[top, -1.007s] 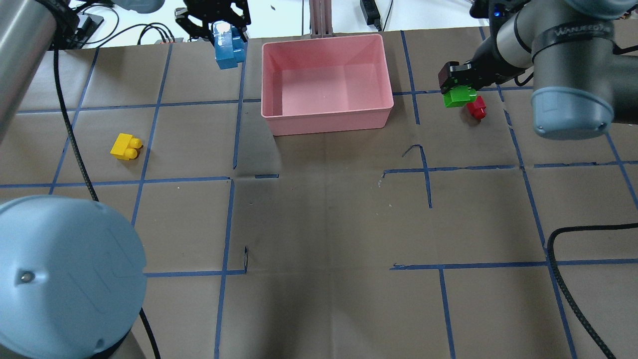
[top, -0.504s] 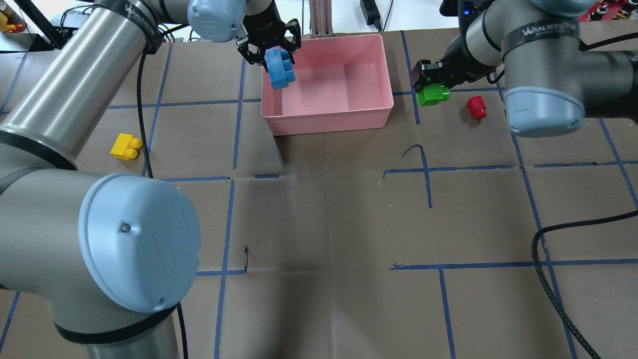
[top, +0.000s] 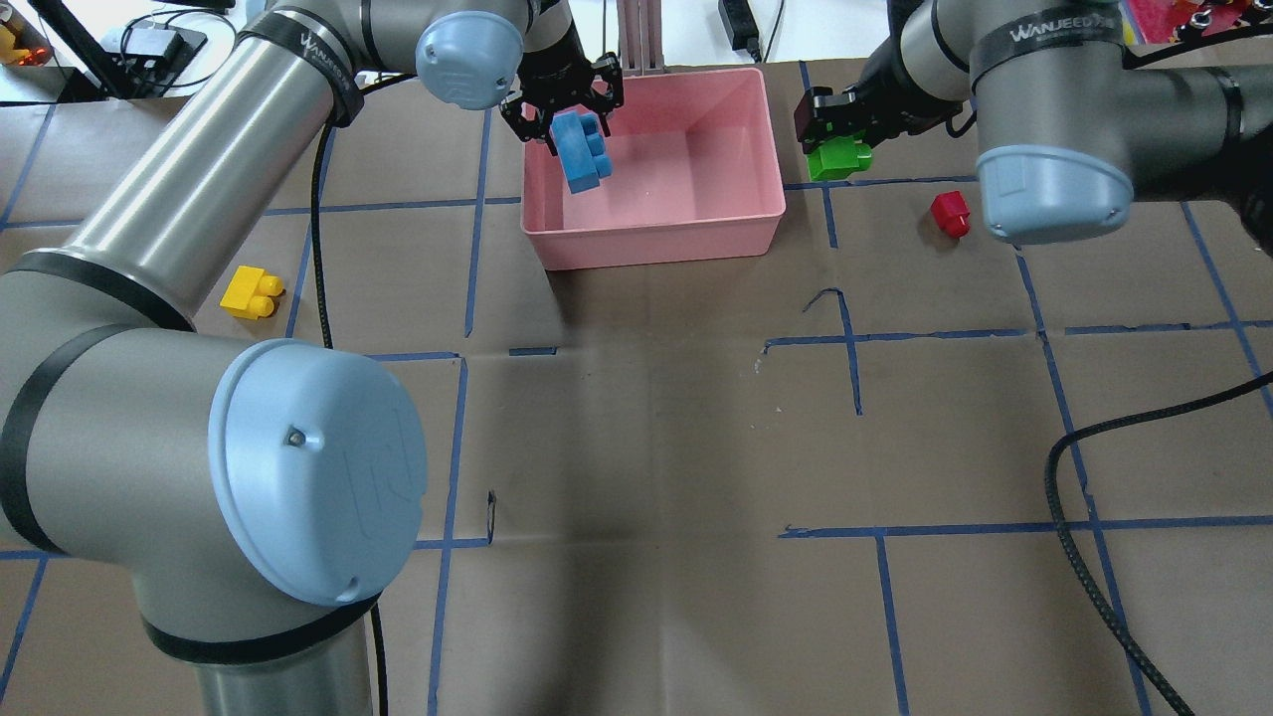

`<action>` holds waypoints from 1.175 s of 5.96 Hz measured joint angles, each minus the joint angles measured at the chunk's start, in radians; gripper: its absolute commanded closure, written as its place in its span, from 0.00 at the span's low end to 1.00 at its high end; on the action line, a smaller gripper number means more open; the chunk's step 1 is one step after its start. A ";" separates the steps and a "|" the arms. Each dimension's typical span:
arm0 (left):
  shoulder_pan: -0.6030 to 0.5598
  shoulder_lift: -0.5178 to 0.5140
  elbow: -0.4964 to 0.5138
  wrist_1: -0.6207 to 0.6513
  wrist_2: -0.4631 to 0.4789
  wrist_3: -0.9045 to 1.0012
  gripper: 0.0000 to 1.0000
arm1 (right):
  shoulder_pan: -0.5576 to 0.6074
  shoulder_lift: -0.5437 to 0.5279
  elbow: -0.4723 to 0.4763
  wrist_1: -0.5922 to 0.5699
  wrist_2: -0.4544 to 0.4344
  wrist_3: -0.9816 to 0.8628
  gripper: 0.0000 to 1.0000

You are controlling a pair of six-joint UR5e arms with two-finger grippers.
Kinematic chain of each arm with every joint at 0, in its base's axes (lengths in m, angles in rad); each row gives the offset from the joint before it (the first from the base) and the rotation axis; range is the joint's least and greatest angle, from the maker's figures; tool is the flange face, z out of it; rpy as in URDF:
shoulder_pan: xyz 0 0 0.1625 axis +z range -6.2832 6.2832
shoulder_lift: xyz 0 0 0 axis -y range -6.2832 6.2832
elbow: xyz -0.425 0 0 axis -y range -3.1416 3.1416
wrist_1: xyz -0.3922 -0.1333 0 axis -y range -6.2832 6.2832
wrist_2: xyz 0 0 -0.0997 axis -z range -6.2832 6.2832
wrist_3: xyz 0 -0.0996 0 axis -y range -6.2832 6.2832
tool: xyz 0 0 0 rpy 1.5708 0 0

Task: Put all blocks into box

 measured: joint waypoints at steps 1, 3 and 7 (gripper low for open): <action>0.001 0.010 0.005 0.014 0.001 -0.002 0.00 | 0.024 0.020 -0.025 -0.001 -0.001 0.036 0.95; 0.031 0.088 0.004 -0.010 0.000 0.008 0.00 | 0.079 0.085 -0.102 -0.004 -0.001 0.106 0.95; 0.256 0.224 -0.024 -0.202 0.004 0.403 0.01 | 0.177 0.320 -0.356 -0.029 -0.004 0.184 0.93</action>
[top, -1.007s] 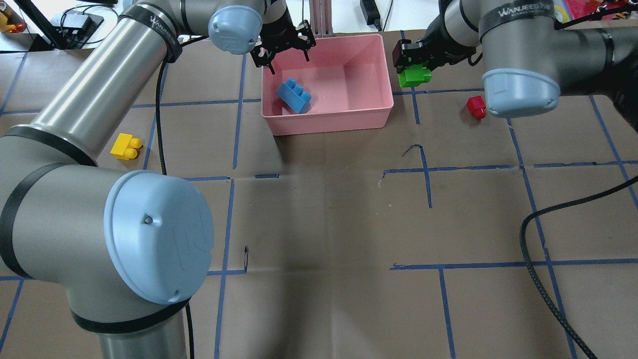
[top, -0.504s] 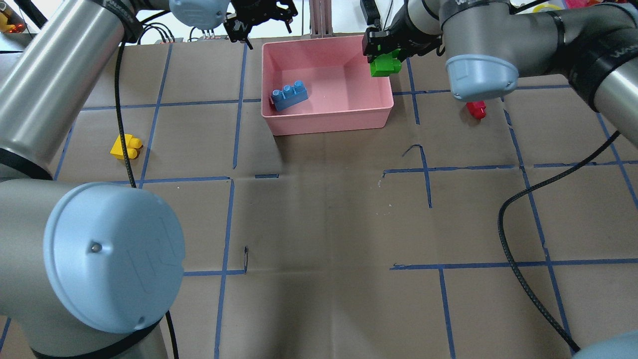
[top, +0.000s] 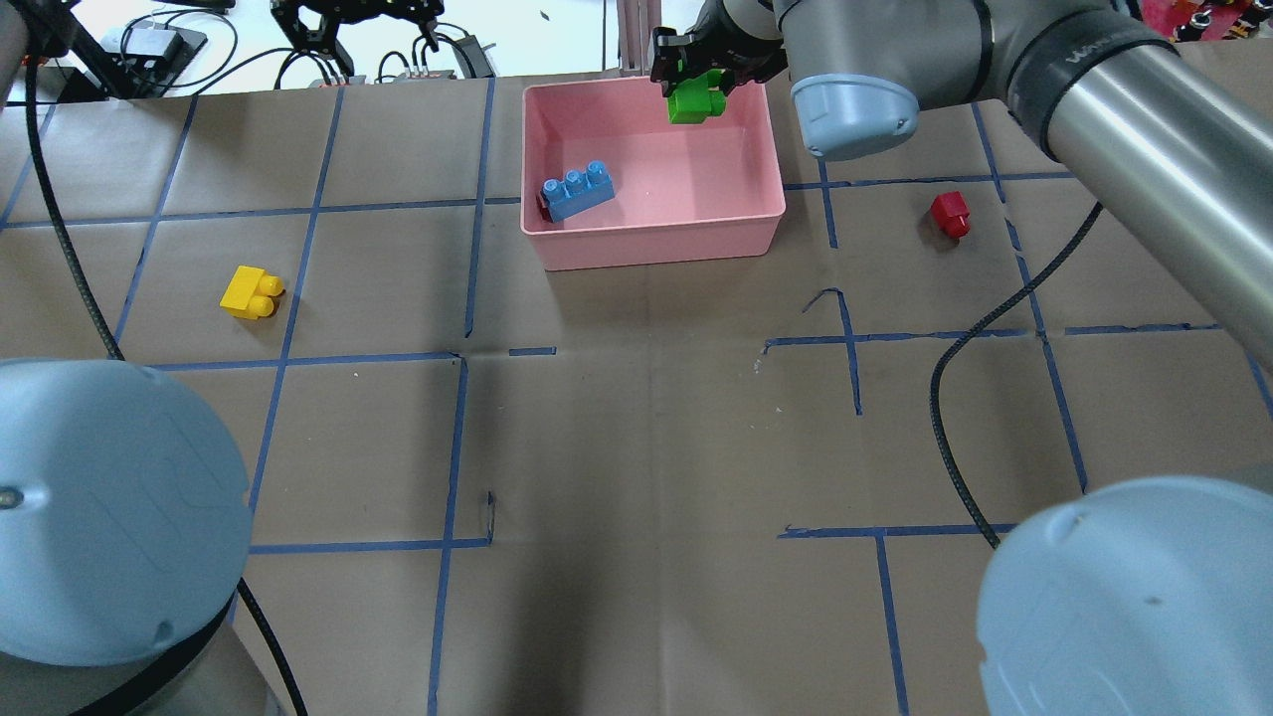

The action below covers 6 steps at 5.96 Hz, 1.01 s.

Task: Put all blocks into box

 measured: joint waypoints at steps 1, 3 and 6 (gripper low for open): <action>0.048 0.024 -0.044 -0.008 0.020 0.129 0.01 | 0.003 0.059 -0.049 -0.010 0.002 0.002 0.91; 0.188 0.125 -0.224 0.003 0.045 0.403 0.01 | 0.005 0.138 -0.136 -0.013 0.002 0.002 0.23; 0.380 0.239 -0.480 0.100 0.047 0.758 0.01 | 0.006 0.165 -0.150 -0.014 0.000 -0.016 0.00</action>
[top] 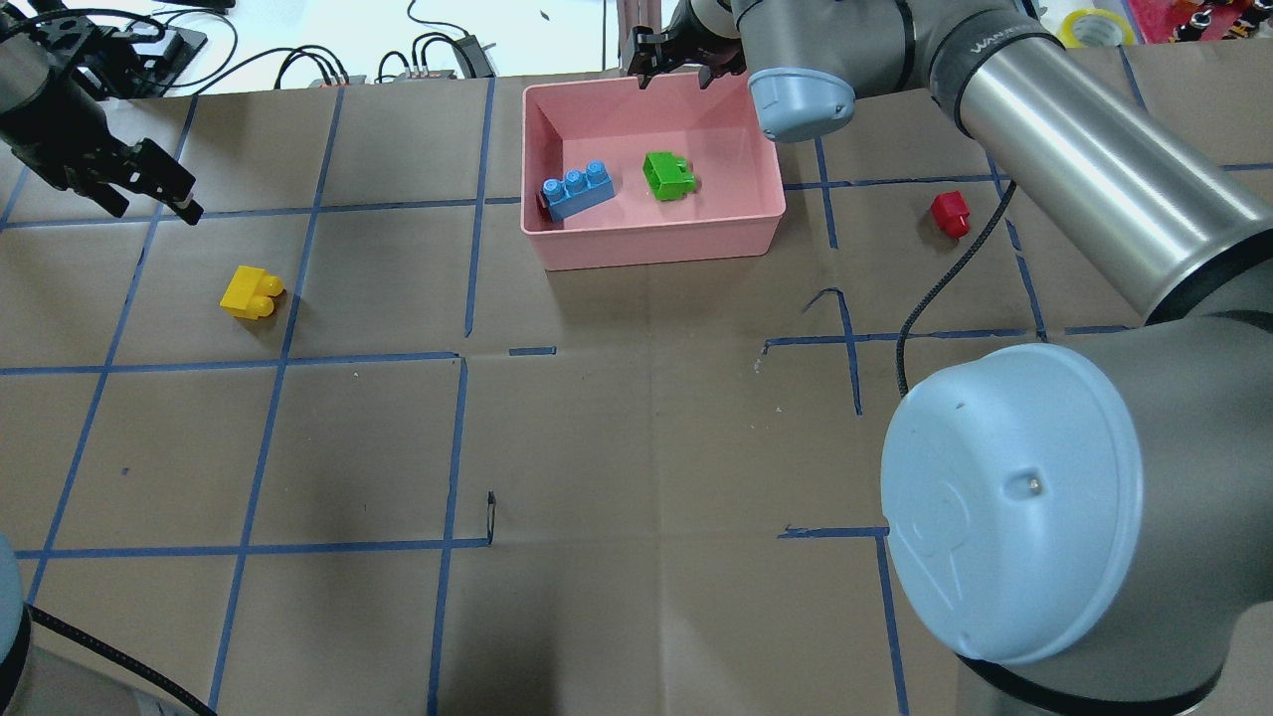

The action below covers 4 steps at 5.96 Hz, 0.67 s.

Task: Put all blocks into box

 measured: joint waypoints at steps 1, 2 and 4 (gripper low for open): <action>0.026 -0.003 -0.057 0.076 0.000 0.055 0.01 | -0.001 -0.009 0.008 0.010 -0.001 -0.002 0.00; 0.033 -0.020 -0.091 0.140 -0.001 0.061 0.01 | -0.004 -0.039 0.021 0.058 -0.004 -0.009 0.00; 0.034 -0.101 -0.107 0.231 -0.009 0.006 0.03 | -0.035 -0.174 0.112 0.199 -0.050 -0.085 0.02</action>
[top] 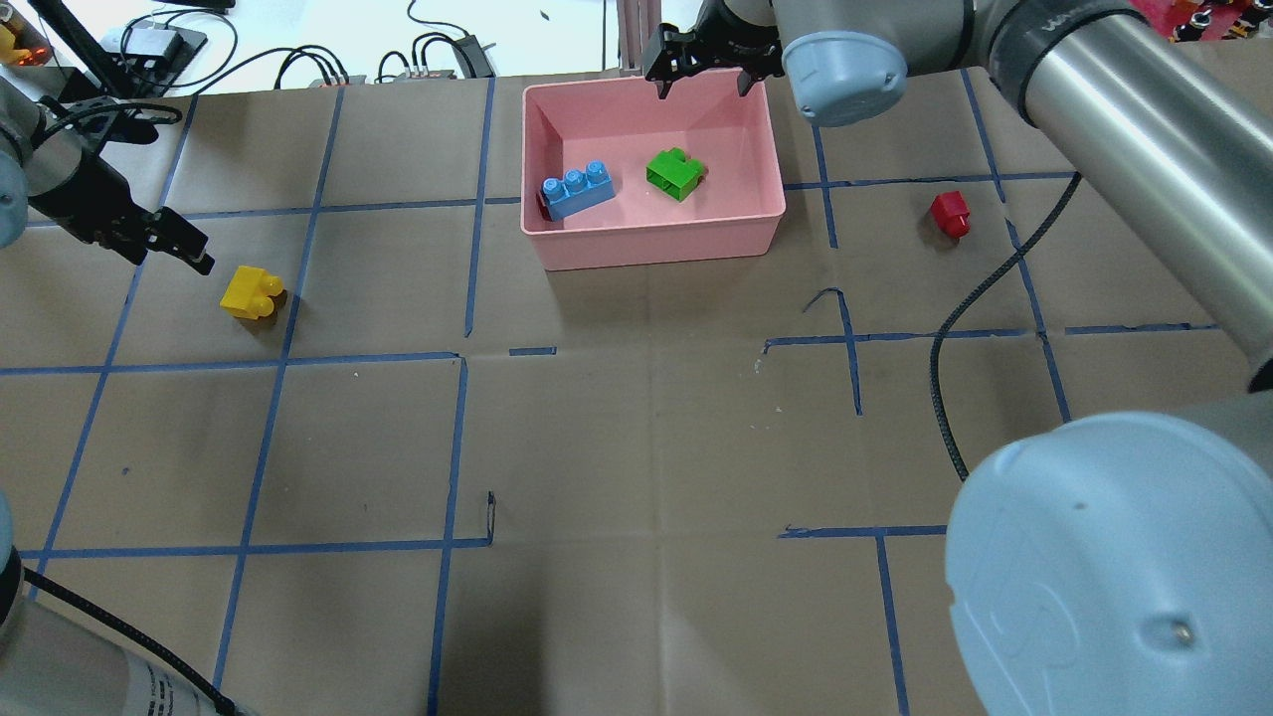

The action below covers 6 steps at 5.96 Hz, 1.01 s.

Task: Put all blocks into box

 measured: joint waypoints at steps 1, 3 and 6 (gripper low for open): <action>-0.002 -0.045 -0.001 0.043 -0.003 -0.011 0.03 | -0.046 -0.075 0.089 0.016 -0.046 -0.064 0.02; -0.008 -0.108 -0.002 0.102 -0.006 -0.015 0.03 | -0.230 -0.165 0.250 0.011 -0.031 -0.237 0.01; -0.022 -0.171 -0.005 0.124 -0.031 -0.008 0.03 | -0.370 -0.122 0.293 -0.075 -0.092 -0.325 0.04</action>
